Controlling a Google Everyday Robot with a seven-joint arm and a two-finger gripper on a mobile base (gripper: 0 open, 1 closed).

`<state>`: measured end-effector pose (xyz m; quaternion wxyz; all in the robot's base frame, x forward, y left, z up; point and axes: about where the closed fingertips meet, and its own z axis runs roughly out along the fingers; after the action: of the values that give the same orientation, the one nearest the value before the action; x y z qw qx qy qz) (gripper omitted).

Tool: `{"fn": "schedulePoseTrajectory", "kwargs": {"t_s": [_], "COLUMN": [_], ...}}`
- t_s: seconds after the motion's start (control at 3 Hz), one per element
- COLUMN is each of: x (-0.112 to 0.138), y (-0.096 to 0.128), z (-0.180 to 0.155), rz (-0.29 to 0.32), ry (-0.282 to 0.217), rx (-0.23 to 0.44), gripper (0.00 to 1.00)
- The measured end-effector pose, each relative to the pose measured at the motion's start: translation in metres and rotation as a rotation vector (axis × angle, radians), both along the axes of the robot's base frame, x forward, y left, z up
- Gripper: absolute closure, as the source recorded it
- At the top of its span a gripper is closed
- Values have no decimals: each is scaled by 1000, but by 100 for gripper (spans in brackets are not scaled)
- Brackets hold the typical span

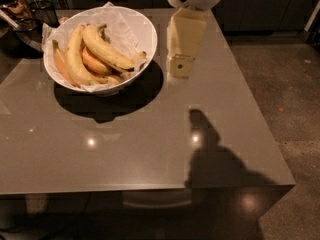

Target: Pick banana from white bowl

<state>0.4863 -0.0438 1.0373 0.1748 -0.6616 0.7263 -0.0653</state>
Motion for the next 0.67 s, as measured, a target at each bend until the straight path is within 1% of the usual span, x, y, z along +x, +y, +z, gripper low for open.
{"fn": "schedulePoseTrajectory", "kwargs": {"t_s": [0.33, 0.67], "x": [12, 45], "y": [19, 58], "z": [9, 18], "rz": [-17, -23], "ry": [-16, -33], "rx": [31, 39], "gripper": [0, 0]}}
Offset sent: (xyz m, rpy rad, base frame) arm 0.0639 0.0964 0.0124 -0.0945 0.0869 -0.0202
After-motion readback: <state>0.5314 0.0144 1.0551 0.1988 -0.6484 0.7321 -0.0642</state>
